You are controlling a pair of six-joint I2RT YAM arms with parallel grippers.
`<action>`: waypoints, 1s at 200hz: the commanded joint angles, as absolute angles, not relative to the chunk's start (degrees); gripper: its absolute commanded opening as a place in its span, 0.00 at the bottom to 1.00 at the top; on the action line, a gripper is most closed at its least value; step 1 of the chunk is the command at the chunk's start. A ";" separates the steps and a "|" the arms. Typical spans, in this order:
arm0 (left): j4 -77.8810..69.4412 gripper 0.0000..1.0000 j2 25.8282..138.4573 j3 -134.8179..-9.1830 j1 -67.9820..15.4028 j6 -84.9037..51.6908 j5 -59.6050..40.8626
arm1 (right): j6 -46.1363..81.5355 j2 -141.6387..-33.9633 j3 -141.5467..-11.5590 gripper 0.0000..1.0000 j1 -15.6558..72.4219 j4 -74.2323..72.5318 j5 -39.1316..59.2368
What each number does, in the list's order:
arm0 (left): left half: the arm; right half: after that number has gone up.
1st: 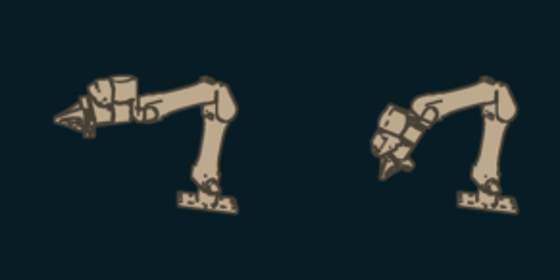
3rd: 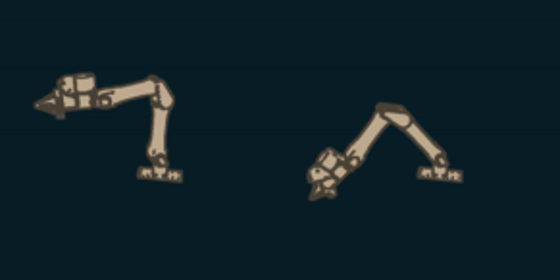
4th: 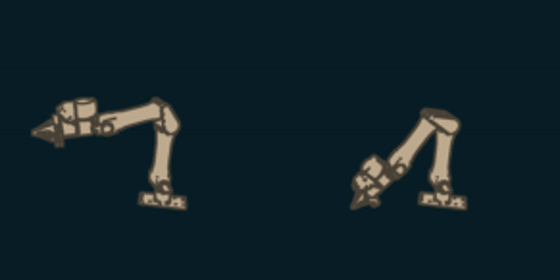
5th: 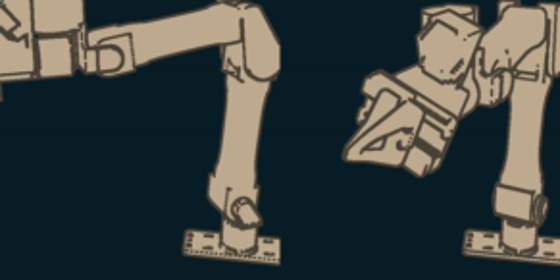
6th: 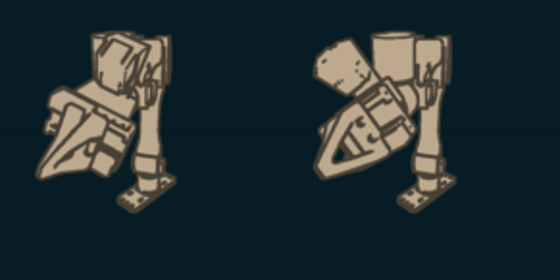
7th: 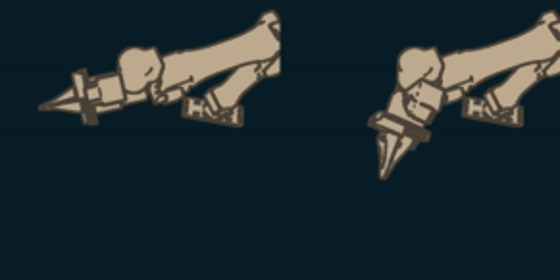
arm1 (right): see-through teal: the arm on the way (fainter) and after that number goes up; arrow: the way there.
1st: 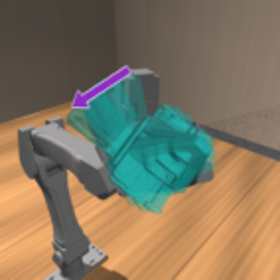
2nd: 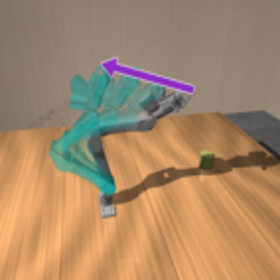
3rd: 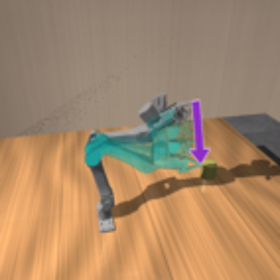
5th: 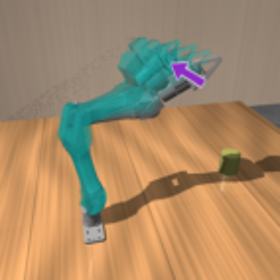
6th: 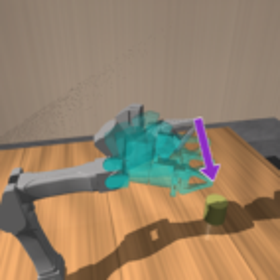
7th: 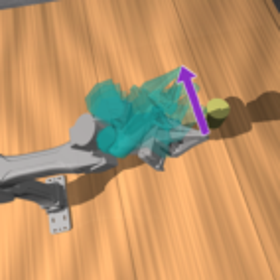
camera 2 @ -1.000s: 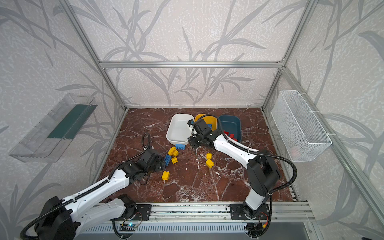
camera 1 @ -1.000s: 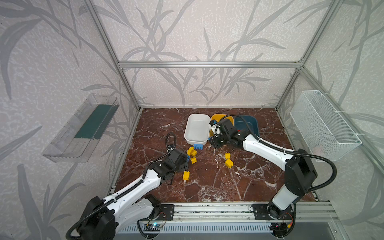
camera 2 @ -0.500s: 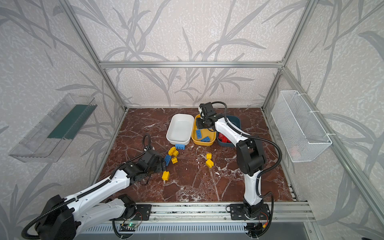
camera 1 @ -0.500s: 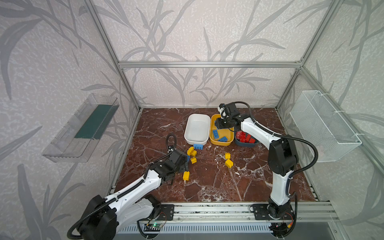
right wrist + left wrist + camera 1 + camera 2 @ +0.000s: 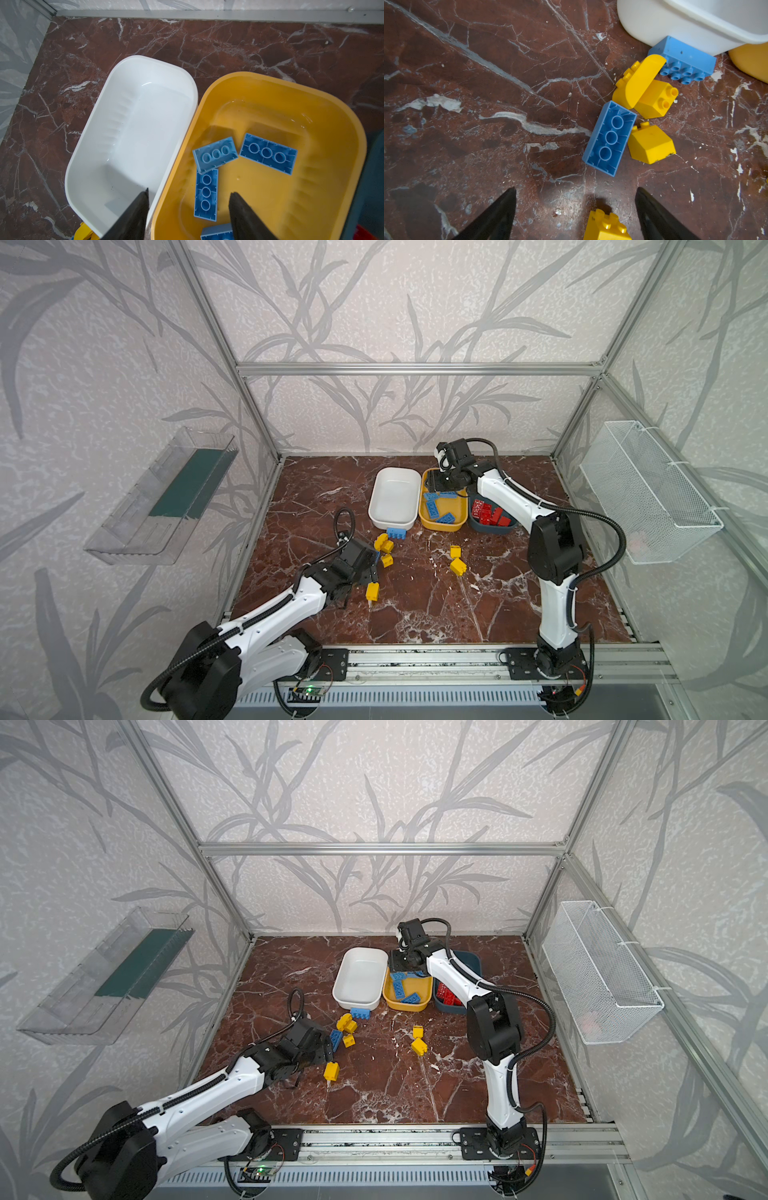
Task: Sort the legos into containers by color
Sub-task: 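Drop the blue brick into the yellow bin with the right gripper while the left lowers, then grasp the blue brick among yellow bricks with the left gripper while the right withdraws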
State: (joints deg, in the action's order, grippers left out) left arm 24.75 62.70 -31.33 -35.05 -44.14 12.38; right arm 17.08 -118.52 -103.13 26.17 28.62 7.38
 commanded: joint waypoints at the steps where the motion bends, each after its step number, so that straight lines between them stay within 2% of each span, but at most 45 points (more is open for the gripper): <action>1: 23.65 0.88 63.82 -32.31 -34.71 -44.30 13.89 | 16.45 -117.56 -102.68 0.65 25.91 28.95 6.99; 56: 20.80 0.83 67.71 -34.50 -33.87 -43.27 13.46 | 16.82 -109.36 -92.52 0.67 25.93 24.02 8.17; 113: 18.63 0.81 78.19 -38.67 -32.66 -40.03 11.61 | 18.49 -96.49 -76.89 0.67 25.93 17.54 9.27; 200: 16.21 0.55 88.46 -41.93 -31.60 -39.90 9.28 | 18.37 -83.34 -65.13 0.67 25.93 15.68 9.05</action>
